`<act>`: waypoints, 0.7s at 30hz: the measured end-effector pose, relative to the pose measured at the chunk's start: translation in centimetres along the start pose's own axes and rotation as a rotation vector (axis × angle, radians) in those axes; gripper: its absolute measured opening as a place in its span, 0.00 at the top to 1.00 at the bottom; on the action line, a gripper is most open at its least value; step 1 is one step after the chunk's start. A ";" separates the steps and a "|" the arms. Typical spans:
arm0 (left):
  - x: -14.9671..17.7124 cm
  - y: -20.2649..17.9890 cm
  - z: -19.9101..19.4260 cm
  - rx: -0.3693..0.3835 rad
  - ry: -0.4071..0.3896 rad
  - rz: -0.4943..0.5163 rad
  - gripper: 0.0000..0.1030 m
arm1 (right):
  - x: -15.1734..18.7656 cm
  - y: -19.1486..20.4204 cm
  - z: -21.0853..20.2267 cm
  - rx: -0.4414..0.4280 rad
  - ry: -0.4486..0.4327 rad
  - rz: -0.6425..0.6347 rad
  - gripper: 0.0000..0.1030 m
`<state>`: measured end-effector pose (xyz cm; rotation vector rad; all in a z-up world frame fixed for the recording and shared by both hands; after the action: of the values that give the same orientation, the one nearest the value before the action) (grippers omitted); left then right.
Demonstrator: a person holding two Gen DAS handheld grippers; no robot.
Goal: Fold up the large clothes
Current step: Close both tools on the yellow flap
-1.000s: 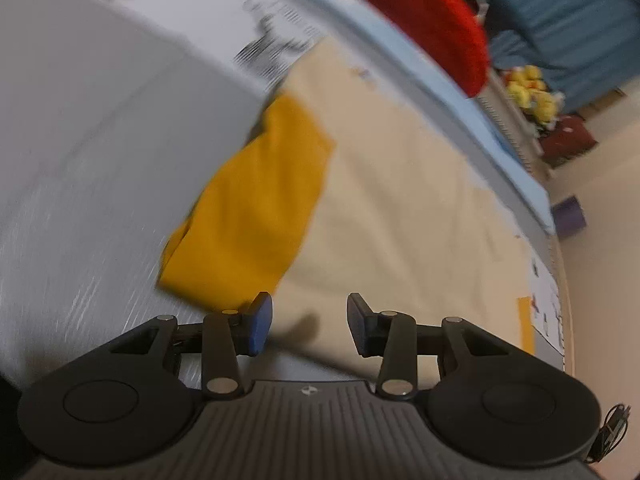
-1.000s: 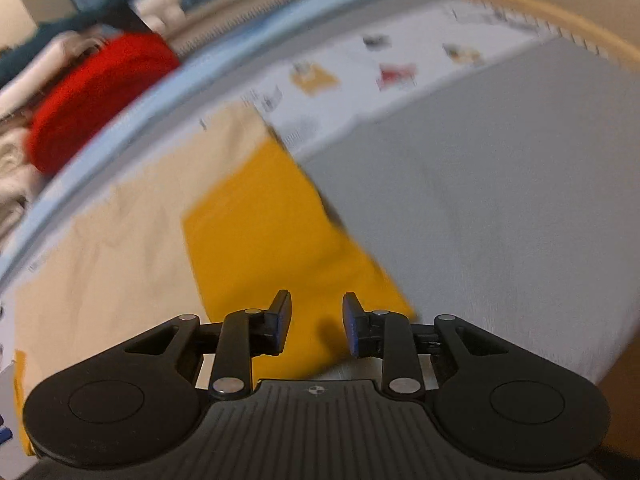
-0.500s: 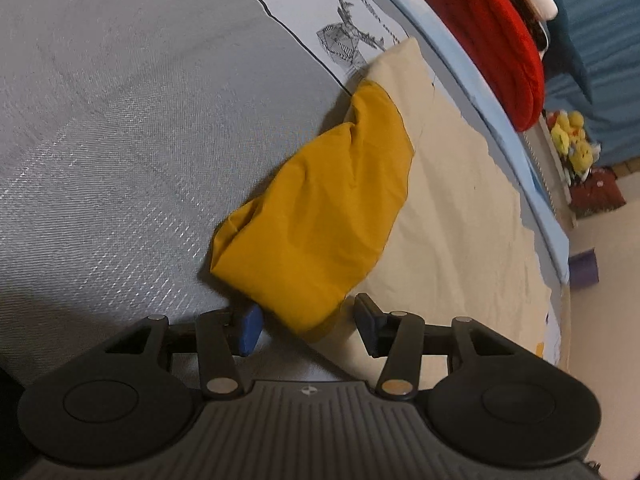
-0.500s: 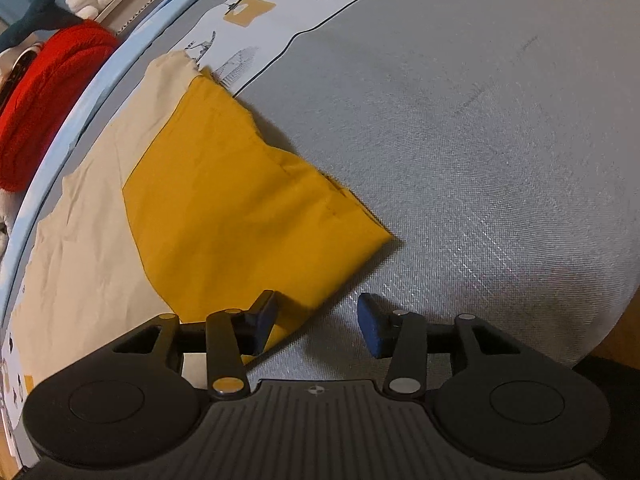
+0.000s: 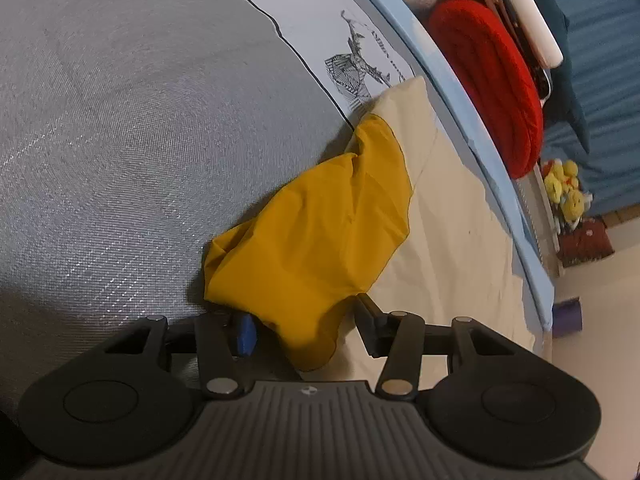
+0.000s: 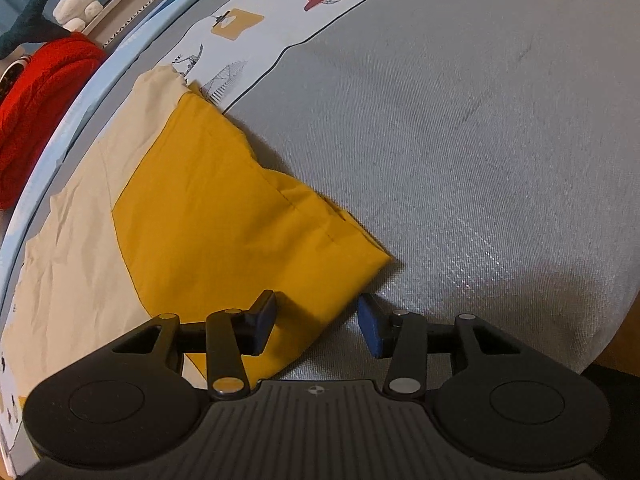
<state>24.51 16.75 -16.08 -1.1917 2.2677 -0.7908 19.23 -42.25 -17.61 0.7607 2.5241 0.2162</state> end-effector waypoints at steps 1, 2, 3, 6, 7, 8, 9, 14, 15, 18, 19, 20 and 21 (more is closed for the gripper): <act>-0.1 0.0 0.0 0.001 -0.003 -0.006 0.48 | -0.1 0.0 0.0 0.006 -0.006 -0.001 0.66; -0.1 -0.1 0.1 0.001 -0.005 -0.010 0.48 | -0.2 -0.1 0.0 0.012 -0.009 -0.002 0.72; -0.1 -0.2 0.1 0.000 -0.008 -0.011 0.48 | -0.2 -0.1 0.0 0.015 -0.011 -0.001 0.75; -0.1 -0.4 0.2 -0.008 -0.016 0.005 0.54 | -0.3 -0.1 0.0 0.013 -0.017 0.004 0.89; 0.0 -0.5 0.1 -0.011 -0.020 0.019 0.58 | -0.3 0.0 -0.1 0.010 -0.020 0.000 0.92; -0.1 -0.7 0.0 -0.014 -0.026 0.032 0.73 | -0.4 0.1 -0.1 0.010 -0.024 -0.006 0.94; -0.3 -0.8 -0.2 -0.018 -0.034 0.046 0.81 | -0.4 0.2 -0.2 0.012 -0.027 -0.011 0.94; -0.5 -1.7 -2.0 0.010 -0.055 0.090 0.95 | -0.7 0.5 -1.0 0.009 -0.054 -0.013 0.97; -0.5 -1.9 -2.6 0.021 -0.060 0.096 0.95 | -0.8 0.7 -1.4 0.009 -0.064 -0.022 0.97; -0.6 -2.1 -4.4 0.055 -0.059 0.106 0.96 | -0.9 1.3 -2.6 0.021 -0.079 -0.069 0.97; -0.6 -2.1 -5.1 0.062 -0.060 0.111 0.96 | -0.9 1.5 -3.1 0.024 -0.086 -0.080 0.98; -0.7 -2.0 -5.6 0.061 -0.059 0.116 0.96 | -0.8 1.7 -3.7 0.024 -0.096 -0.087 0.98; -0.7 -1.8 -6.2 0.053 -0.056 0.116 0.96 | -0.7 1.9 -4.2 0.023 -0.105 -0.091 0.98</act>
<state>22.03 18.18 -10.29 -1.0351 2.2334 -0.7595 18.54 -41.11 -13.10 0.6468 2.4588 0.1141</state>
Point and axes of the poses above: each gripper's, at about its wrist camera, not at the fingertips, and z roughly the way its jaws point, y to its left, x to its underside, the point moved 7 cm from there along z, roughly the way its jaws point, and after that the axes turned 12 degrees about -z, right-handed, at the moved point
